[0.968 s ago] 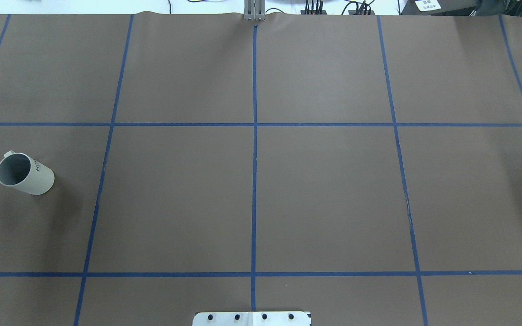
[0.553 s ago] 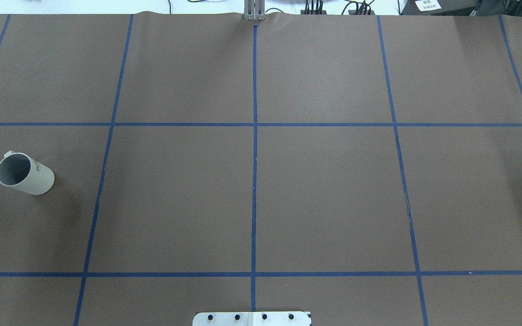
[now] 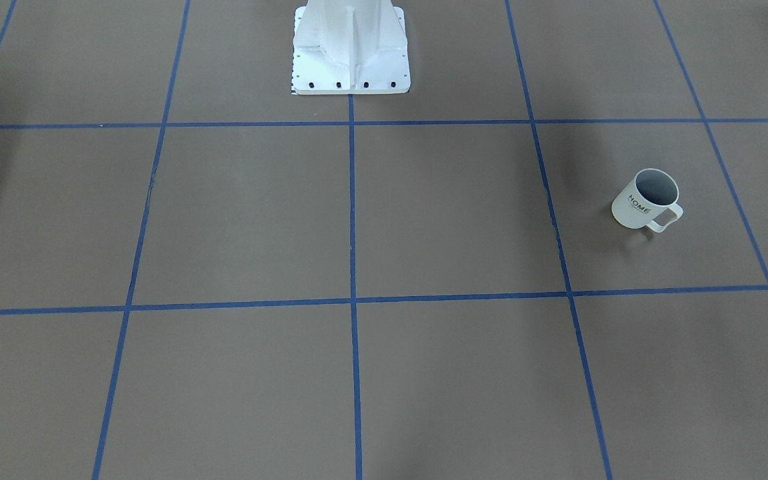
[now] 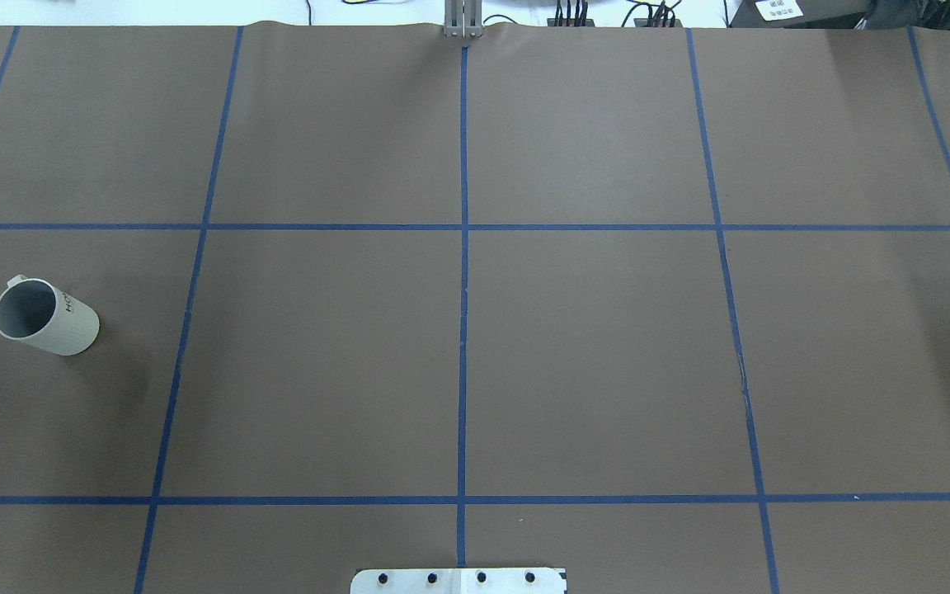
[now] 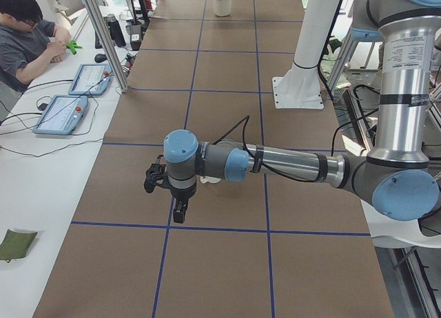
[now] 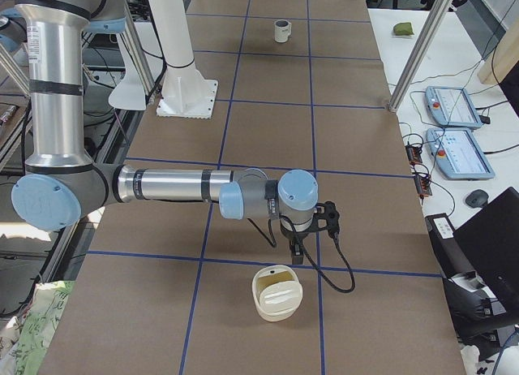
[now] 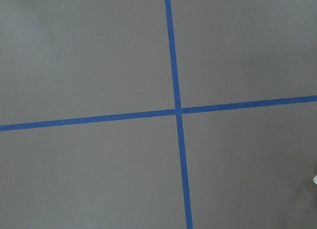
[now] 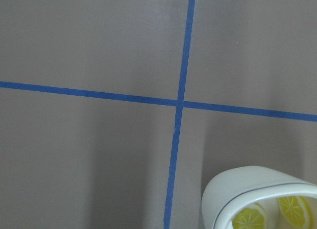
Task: Left arm hands cup to right arm to dump lemon
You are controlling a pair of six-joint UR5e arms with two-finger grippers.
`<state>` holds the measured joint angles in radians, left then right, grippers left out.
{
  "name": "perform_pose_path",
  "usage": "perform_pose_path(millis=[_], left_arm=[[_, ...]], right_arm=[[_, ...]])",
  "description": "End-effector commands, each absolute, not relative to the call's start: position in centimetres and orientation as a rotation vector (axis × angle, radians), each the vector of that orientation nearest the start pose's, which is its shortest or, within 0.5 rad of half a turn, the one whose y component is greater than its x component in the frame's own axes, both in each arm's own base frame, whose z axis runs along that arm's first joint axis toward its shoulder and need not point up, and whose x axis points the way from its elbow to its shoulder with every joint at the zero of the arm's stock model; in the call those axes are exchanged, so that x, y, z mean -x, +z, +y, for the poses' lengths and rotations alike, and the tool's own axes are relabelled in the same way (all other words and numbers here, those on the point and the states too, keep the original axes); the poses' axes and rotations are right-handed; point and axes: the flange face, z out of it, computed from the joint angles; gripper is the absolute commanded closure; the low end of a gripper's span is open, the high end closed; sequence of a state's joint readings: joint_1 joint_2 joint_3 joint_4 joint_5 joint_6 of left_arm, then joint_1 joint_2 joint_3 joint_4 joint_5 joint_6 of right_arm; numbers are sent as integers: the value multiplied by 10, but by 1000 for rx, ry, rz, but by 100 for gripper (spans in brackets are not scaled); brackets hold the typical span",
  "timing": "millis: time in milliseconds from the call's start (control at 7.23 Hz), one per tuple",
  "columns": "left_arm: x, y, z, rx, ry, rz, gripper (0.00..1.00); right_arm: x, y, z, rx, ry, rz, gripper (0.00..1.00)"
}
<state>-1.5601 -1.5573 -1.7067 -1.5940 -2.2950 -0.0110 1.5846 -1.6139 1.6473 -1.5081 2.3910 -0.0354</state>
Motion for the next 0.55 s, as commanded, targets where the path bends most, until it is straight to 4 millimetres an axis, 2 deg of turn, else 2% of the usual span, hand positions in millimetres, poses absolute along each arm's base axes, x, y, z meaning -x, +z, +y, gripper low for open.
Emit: perform_pose_path(millis=[0,415], left_arm=[[62,599,-494,-132,53,723,0],[63,600,-494,-130,52,715,0]], right_arm=[[-68,635,-476,-104,-56,-813,0],[-68,638,-474,-86,-27,-807,0]])
